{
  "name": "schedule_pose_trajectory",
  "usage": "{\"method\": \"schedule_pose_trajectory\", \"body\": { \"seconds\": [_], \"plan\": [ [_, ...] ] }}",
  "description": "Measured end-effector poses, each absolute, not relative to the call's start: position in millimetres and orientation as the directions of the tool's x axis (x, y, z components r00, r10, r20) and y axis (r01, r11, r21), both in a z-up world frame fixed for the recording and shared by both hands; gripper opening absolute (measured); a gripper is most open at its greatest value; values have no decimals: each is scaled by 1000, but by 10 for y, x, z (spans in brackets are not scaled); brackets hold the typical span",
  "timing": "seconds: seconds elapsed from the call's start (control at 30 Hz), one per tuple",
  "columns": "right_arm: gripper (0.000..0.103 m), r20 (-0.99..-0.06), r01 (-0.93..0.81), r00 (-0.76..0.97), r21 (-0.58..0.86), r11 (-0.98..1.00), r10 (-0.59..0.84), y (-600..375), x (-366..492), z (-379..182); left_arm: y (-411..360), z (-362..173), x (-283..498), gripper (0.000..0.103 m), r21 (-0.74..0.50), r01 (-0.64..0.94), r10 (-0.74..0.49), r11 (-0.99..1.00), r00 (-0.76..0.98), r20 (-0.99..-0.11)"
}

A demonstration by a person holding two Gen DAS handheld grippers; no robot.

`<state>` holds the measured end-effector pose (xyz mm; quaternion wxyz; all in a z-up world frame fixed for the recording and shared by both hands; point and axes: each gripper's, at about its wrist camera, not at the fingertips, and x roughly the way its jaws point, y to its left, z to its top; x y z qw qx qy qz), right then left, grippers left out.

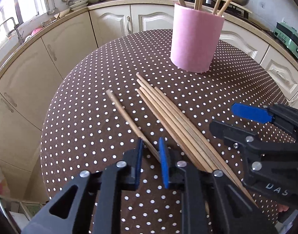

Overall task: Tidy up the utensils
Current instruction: 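Move both open tools down to the remaining chopstick pile, then close the left tool on a chopstick while the right tool grasps another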

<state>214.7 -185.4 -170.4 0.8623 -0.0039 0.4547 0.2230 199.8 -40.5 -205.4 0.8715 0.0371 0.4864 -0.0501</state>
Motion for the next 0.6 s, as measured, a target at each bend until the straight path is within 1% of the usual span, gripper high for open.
{"method": "schedule_pose_trajectory", "body": {
  "seconds": [0.03, 0.1, 0.17, 0.43, 0.6],
  "plan": [
    [51, -790, -392, 482, 193, 900, 379, -1843, 2157, -1720, -383, -2055, 2011, 10, 11, 130, -59, 991, 521, -852],
    [51, -795, -397, 477, 185, 899, 374, -1815, 2173, -1736, -323, -2052, 2035, 8, 3, 150, -76, 989, 516, -853],
    [51, -802, -406, 465, 184, 895, 376, -1781, 2187, -1749, -269, -2051, 2089, 8, -18, 160, -98, 987, 509, -855],
    [50, -835, -433, 454, 97, 896, 310, -1580, 2169, -1779, -175, -2056, 2048, 8, -82, 160, -152, 984, 502, -851],
    [49, -856, -450, 433, 65, 891, 281, -1500, 2162, -1769, -160, -2058, 1978, 8, -71, 166, -146, 984, 503, -852]
  ]
}}
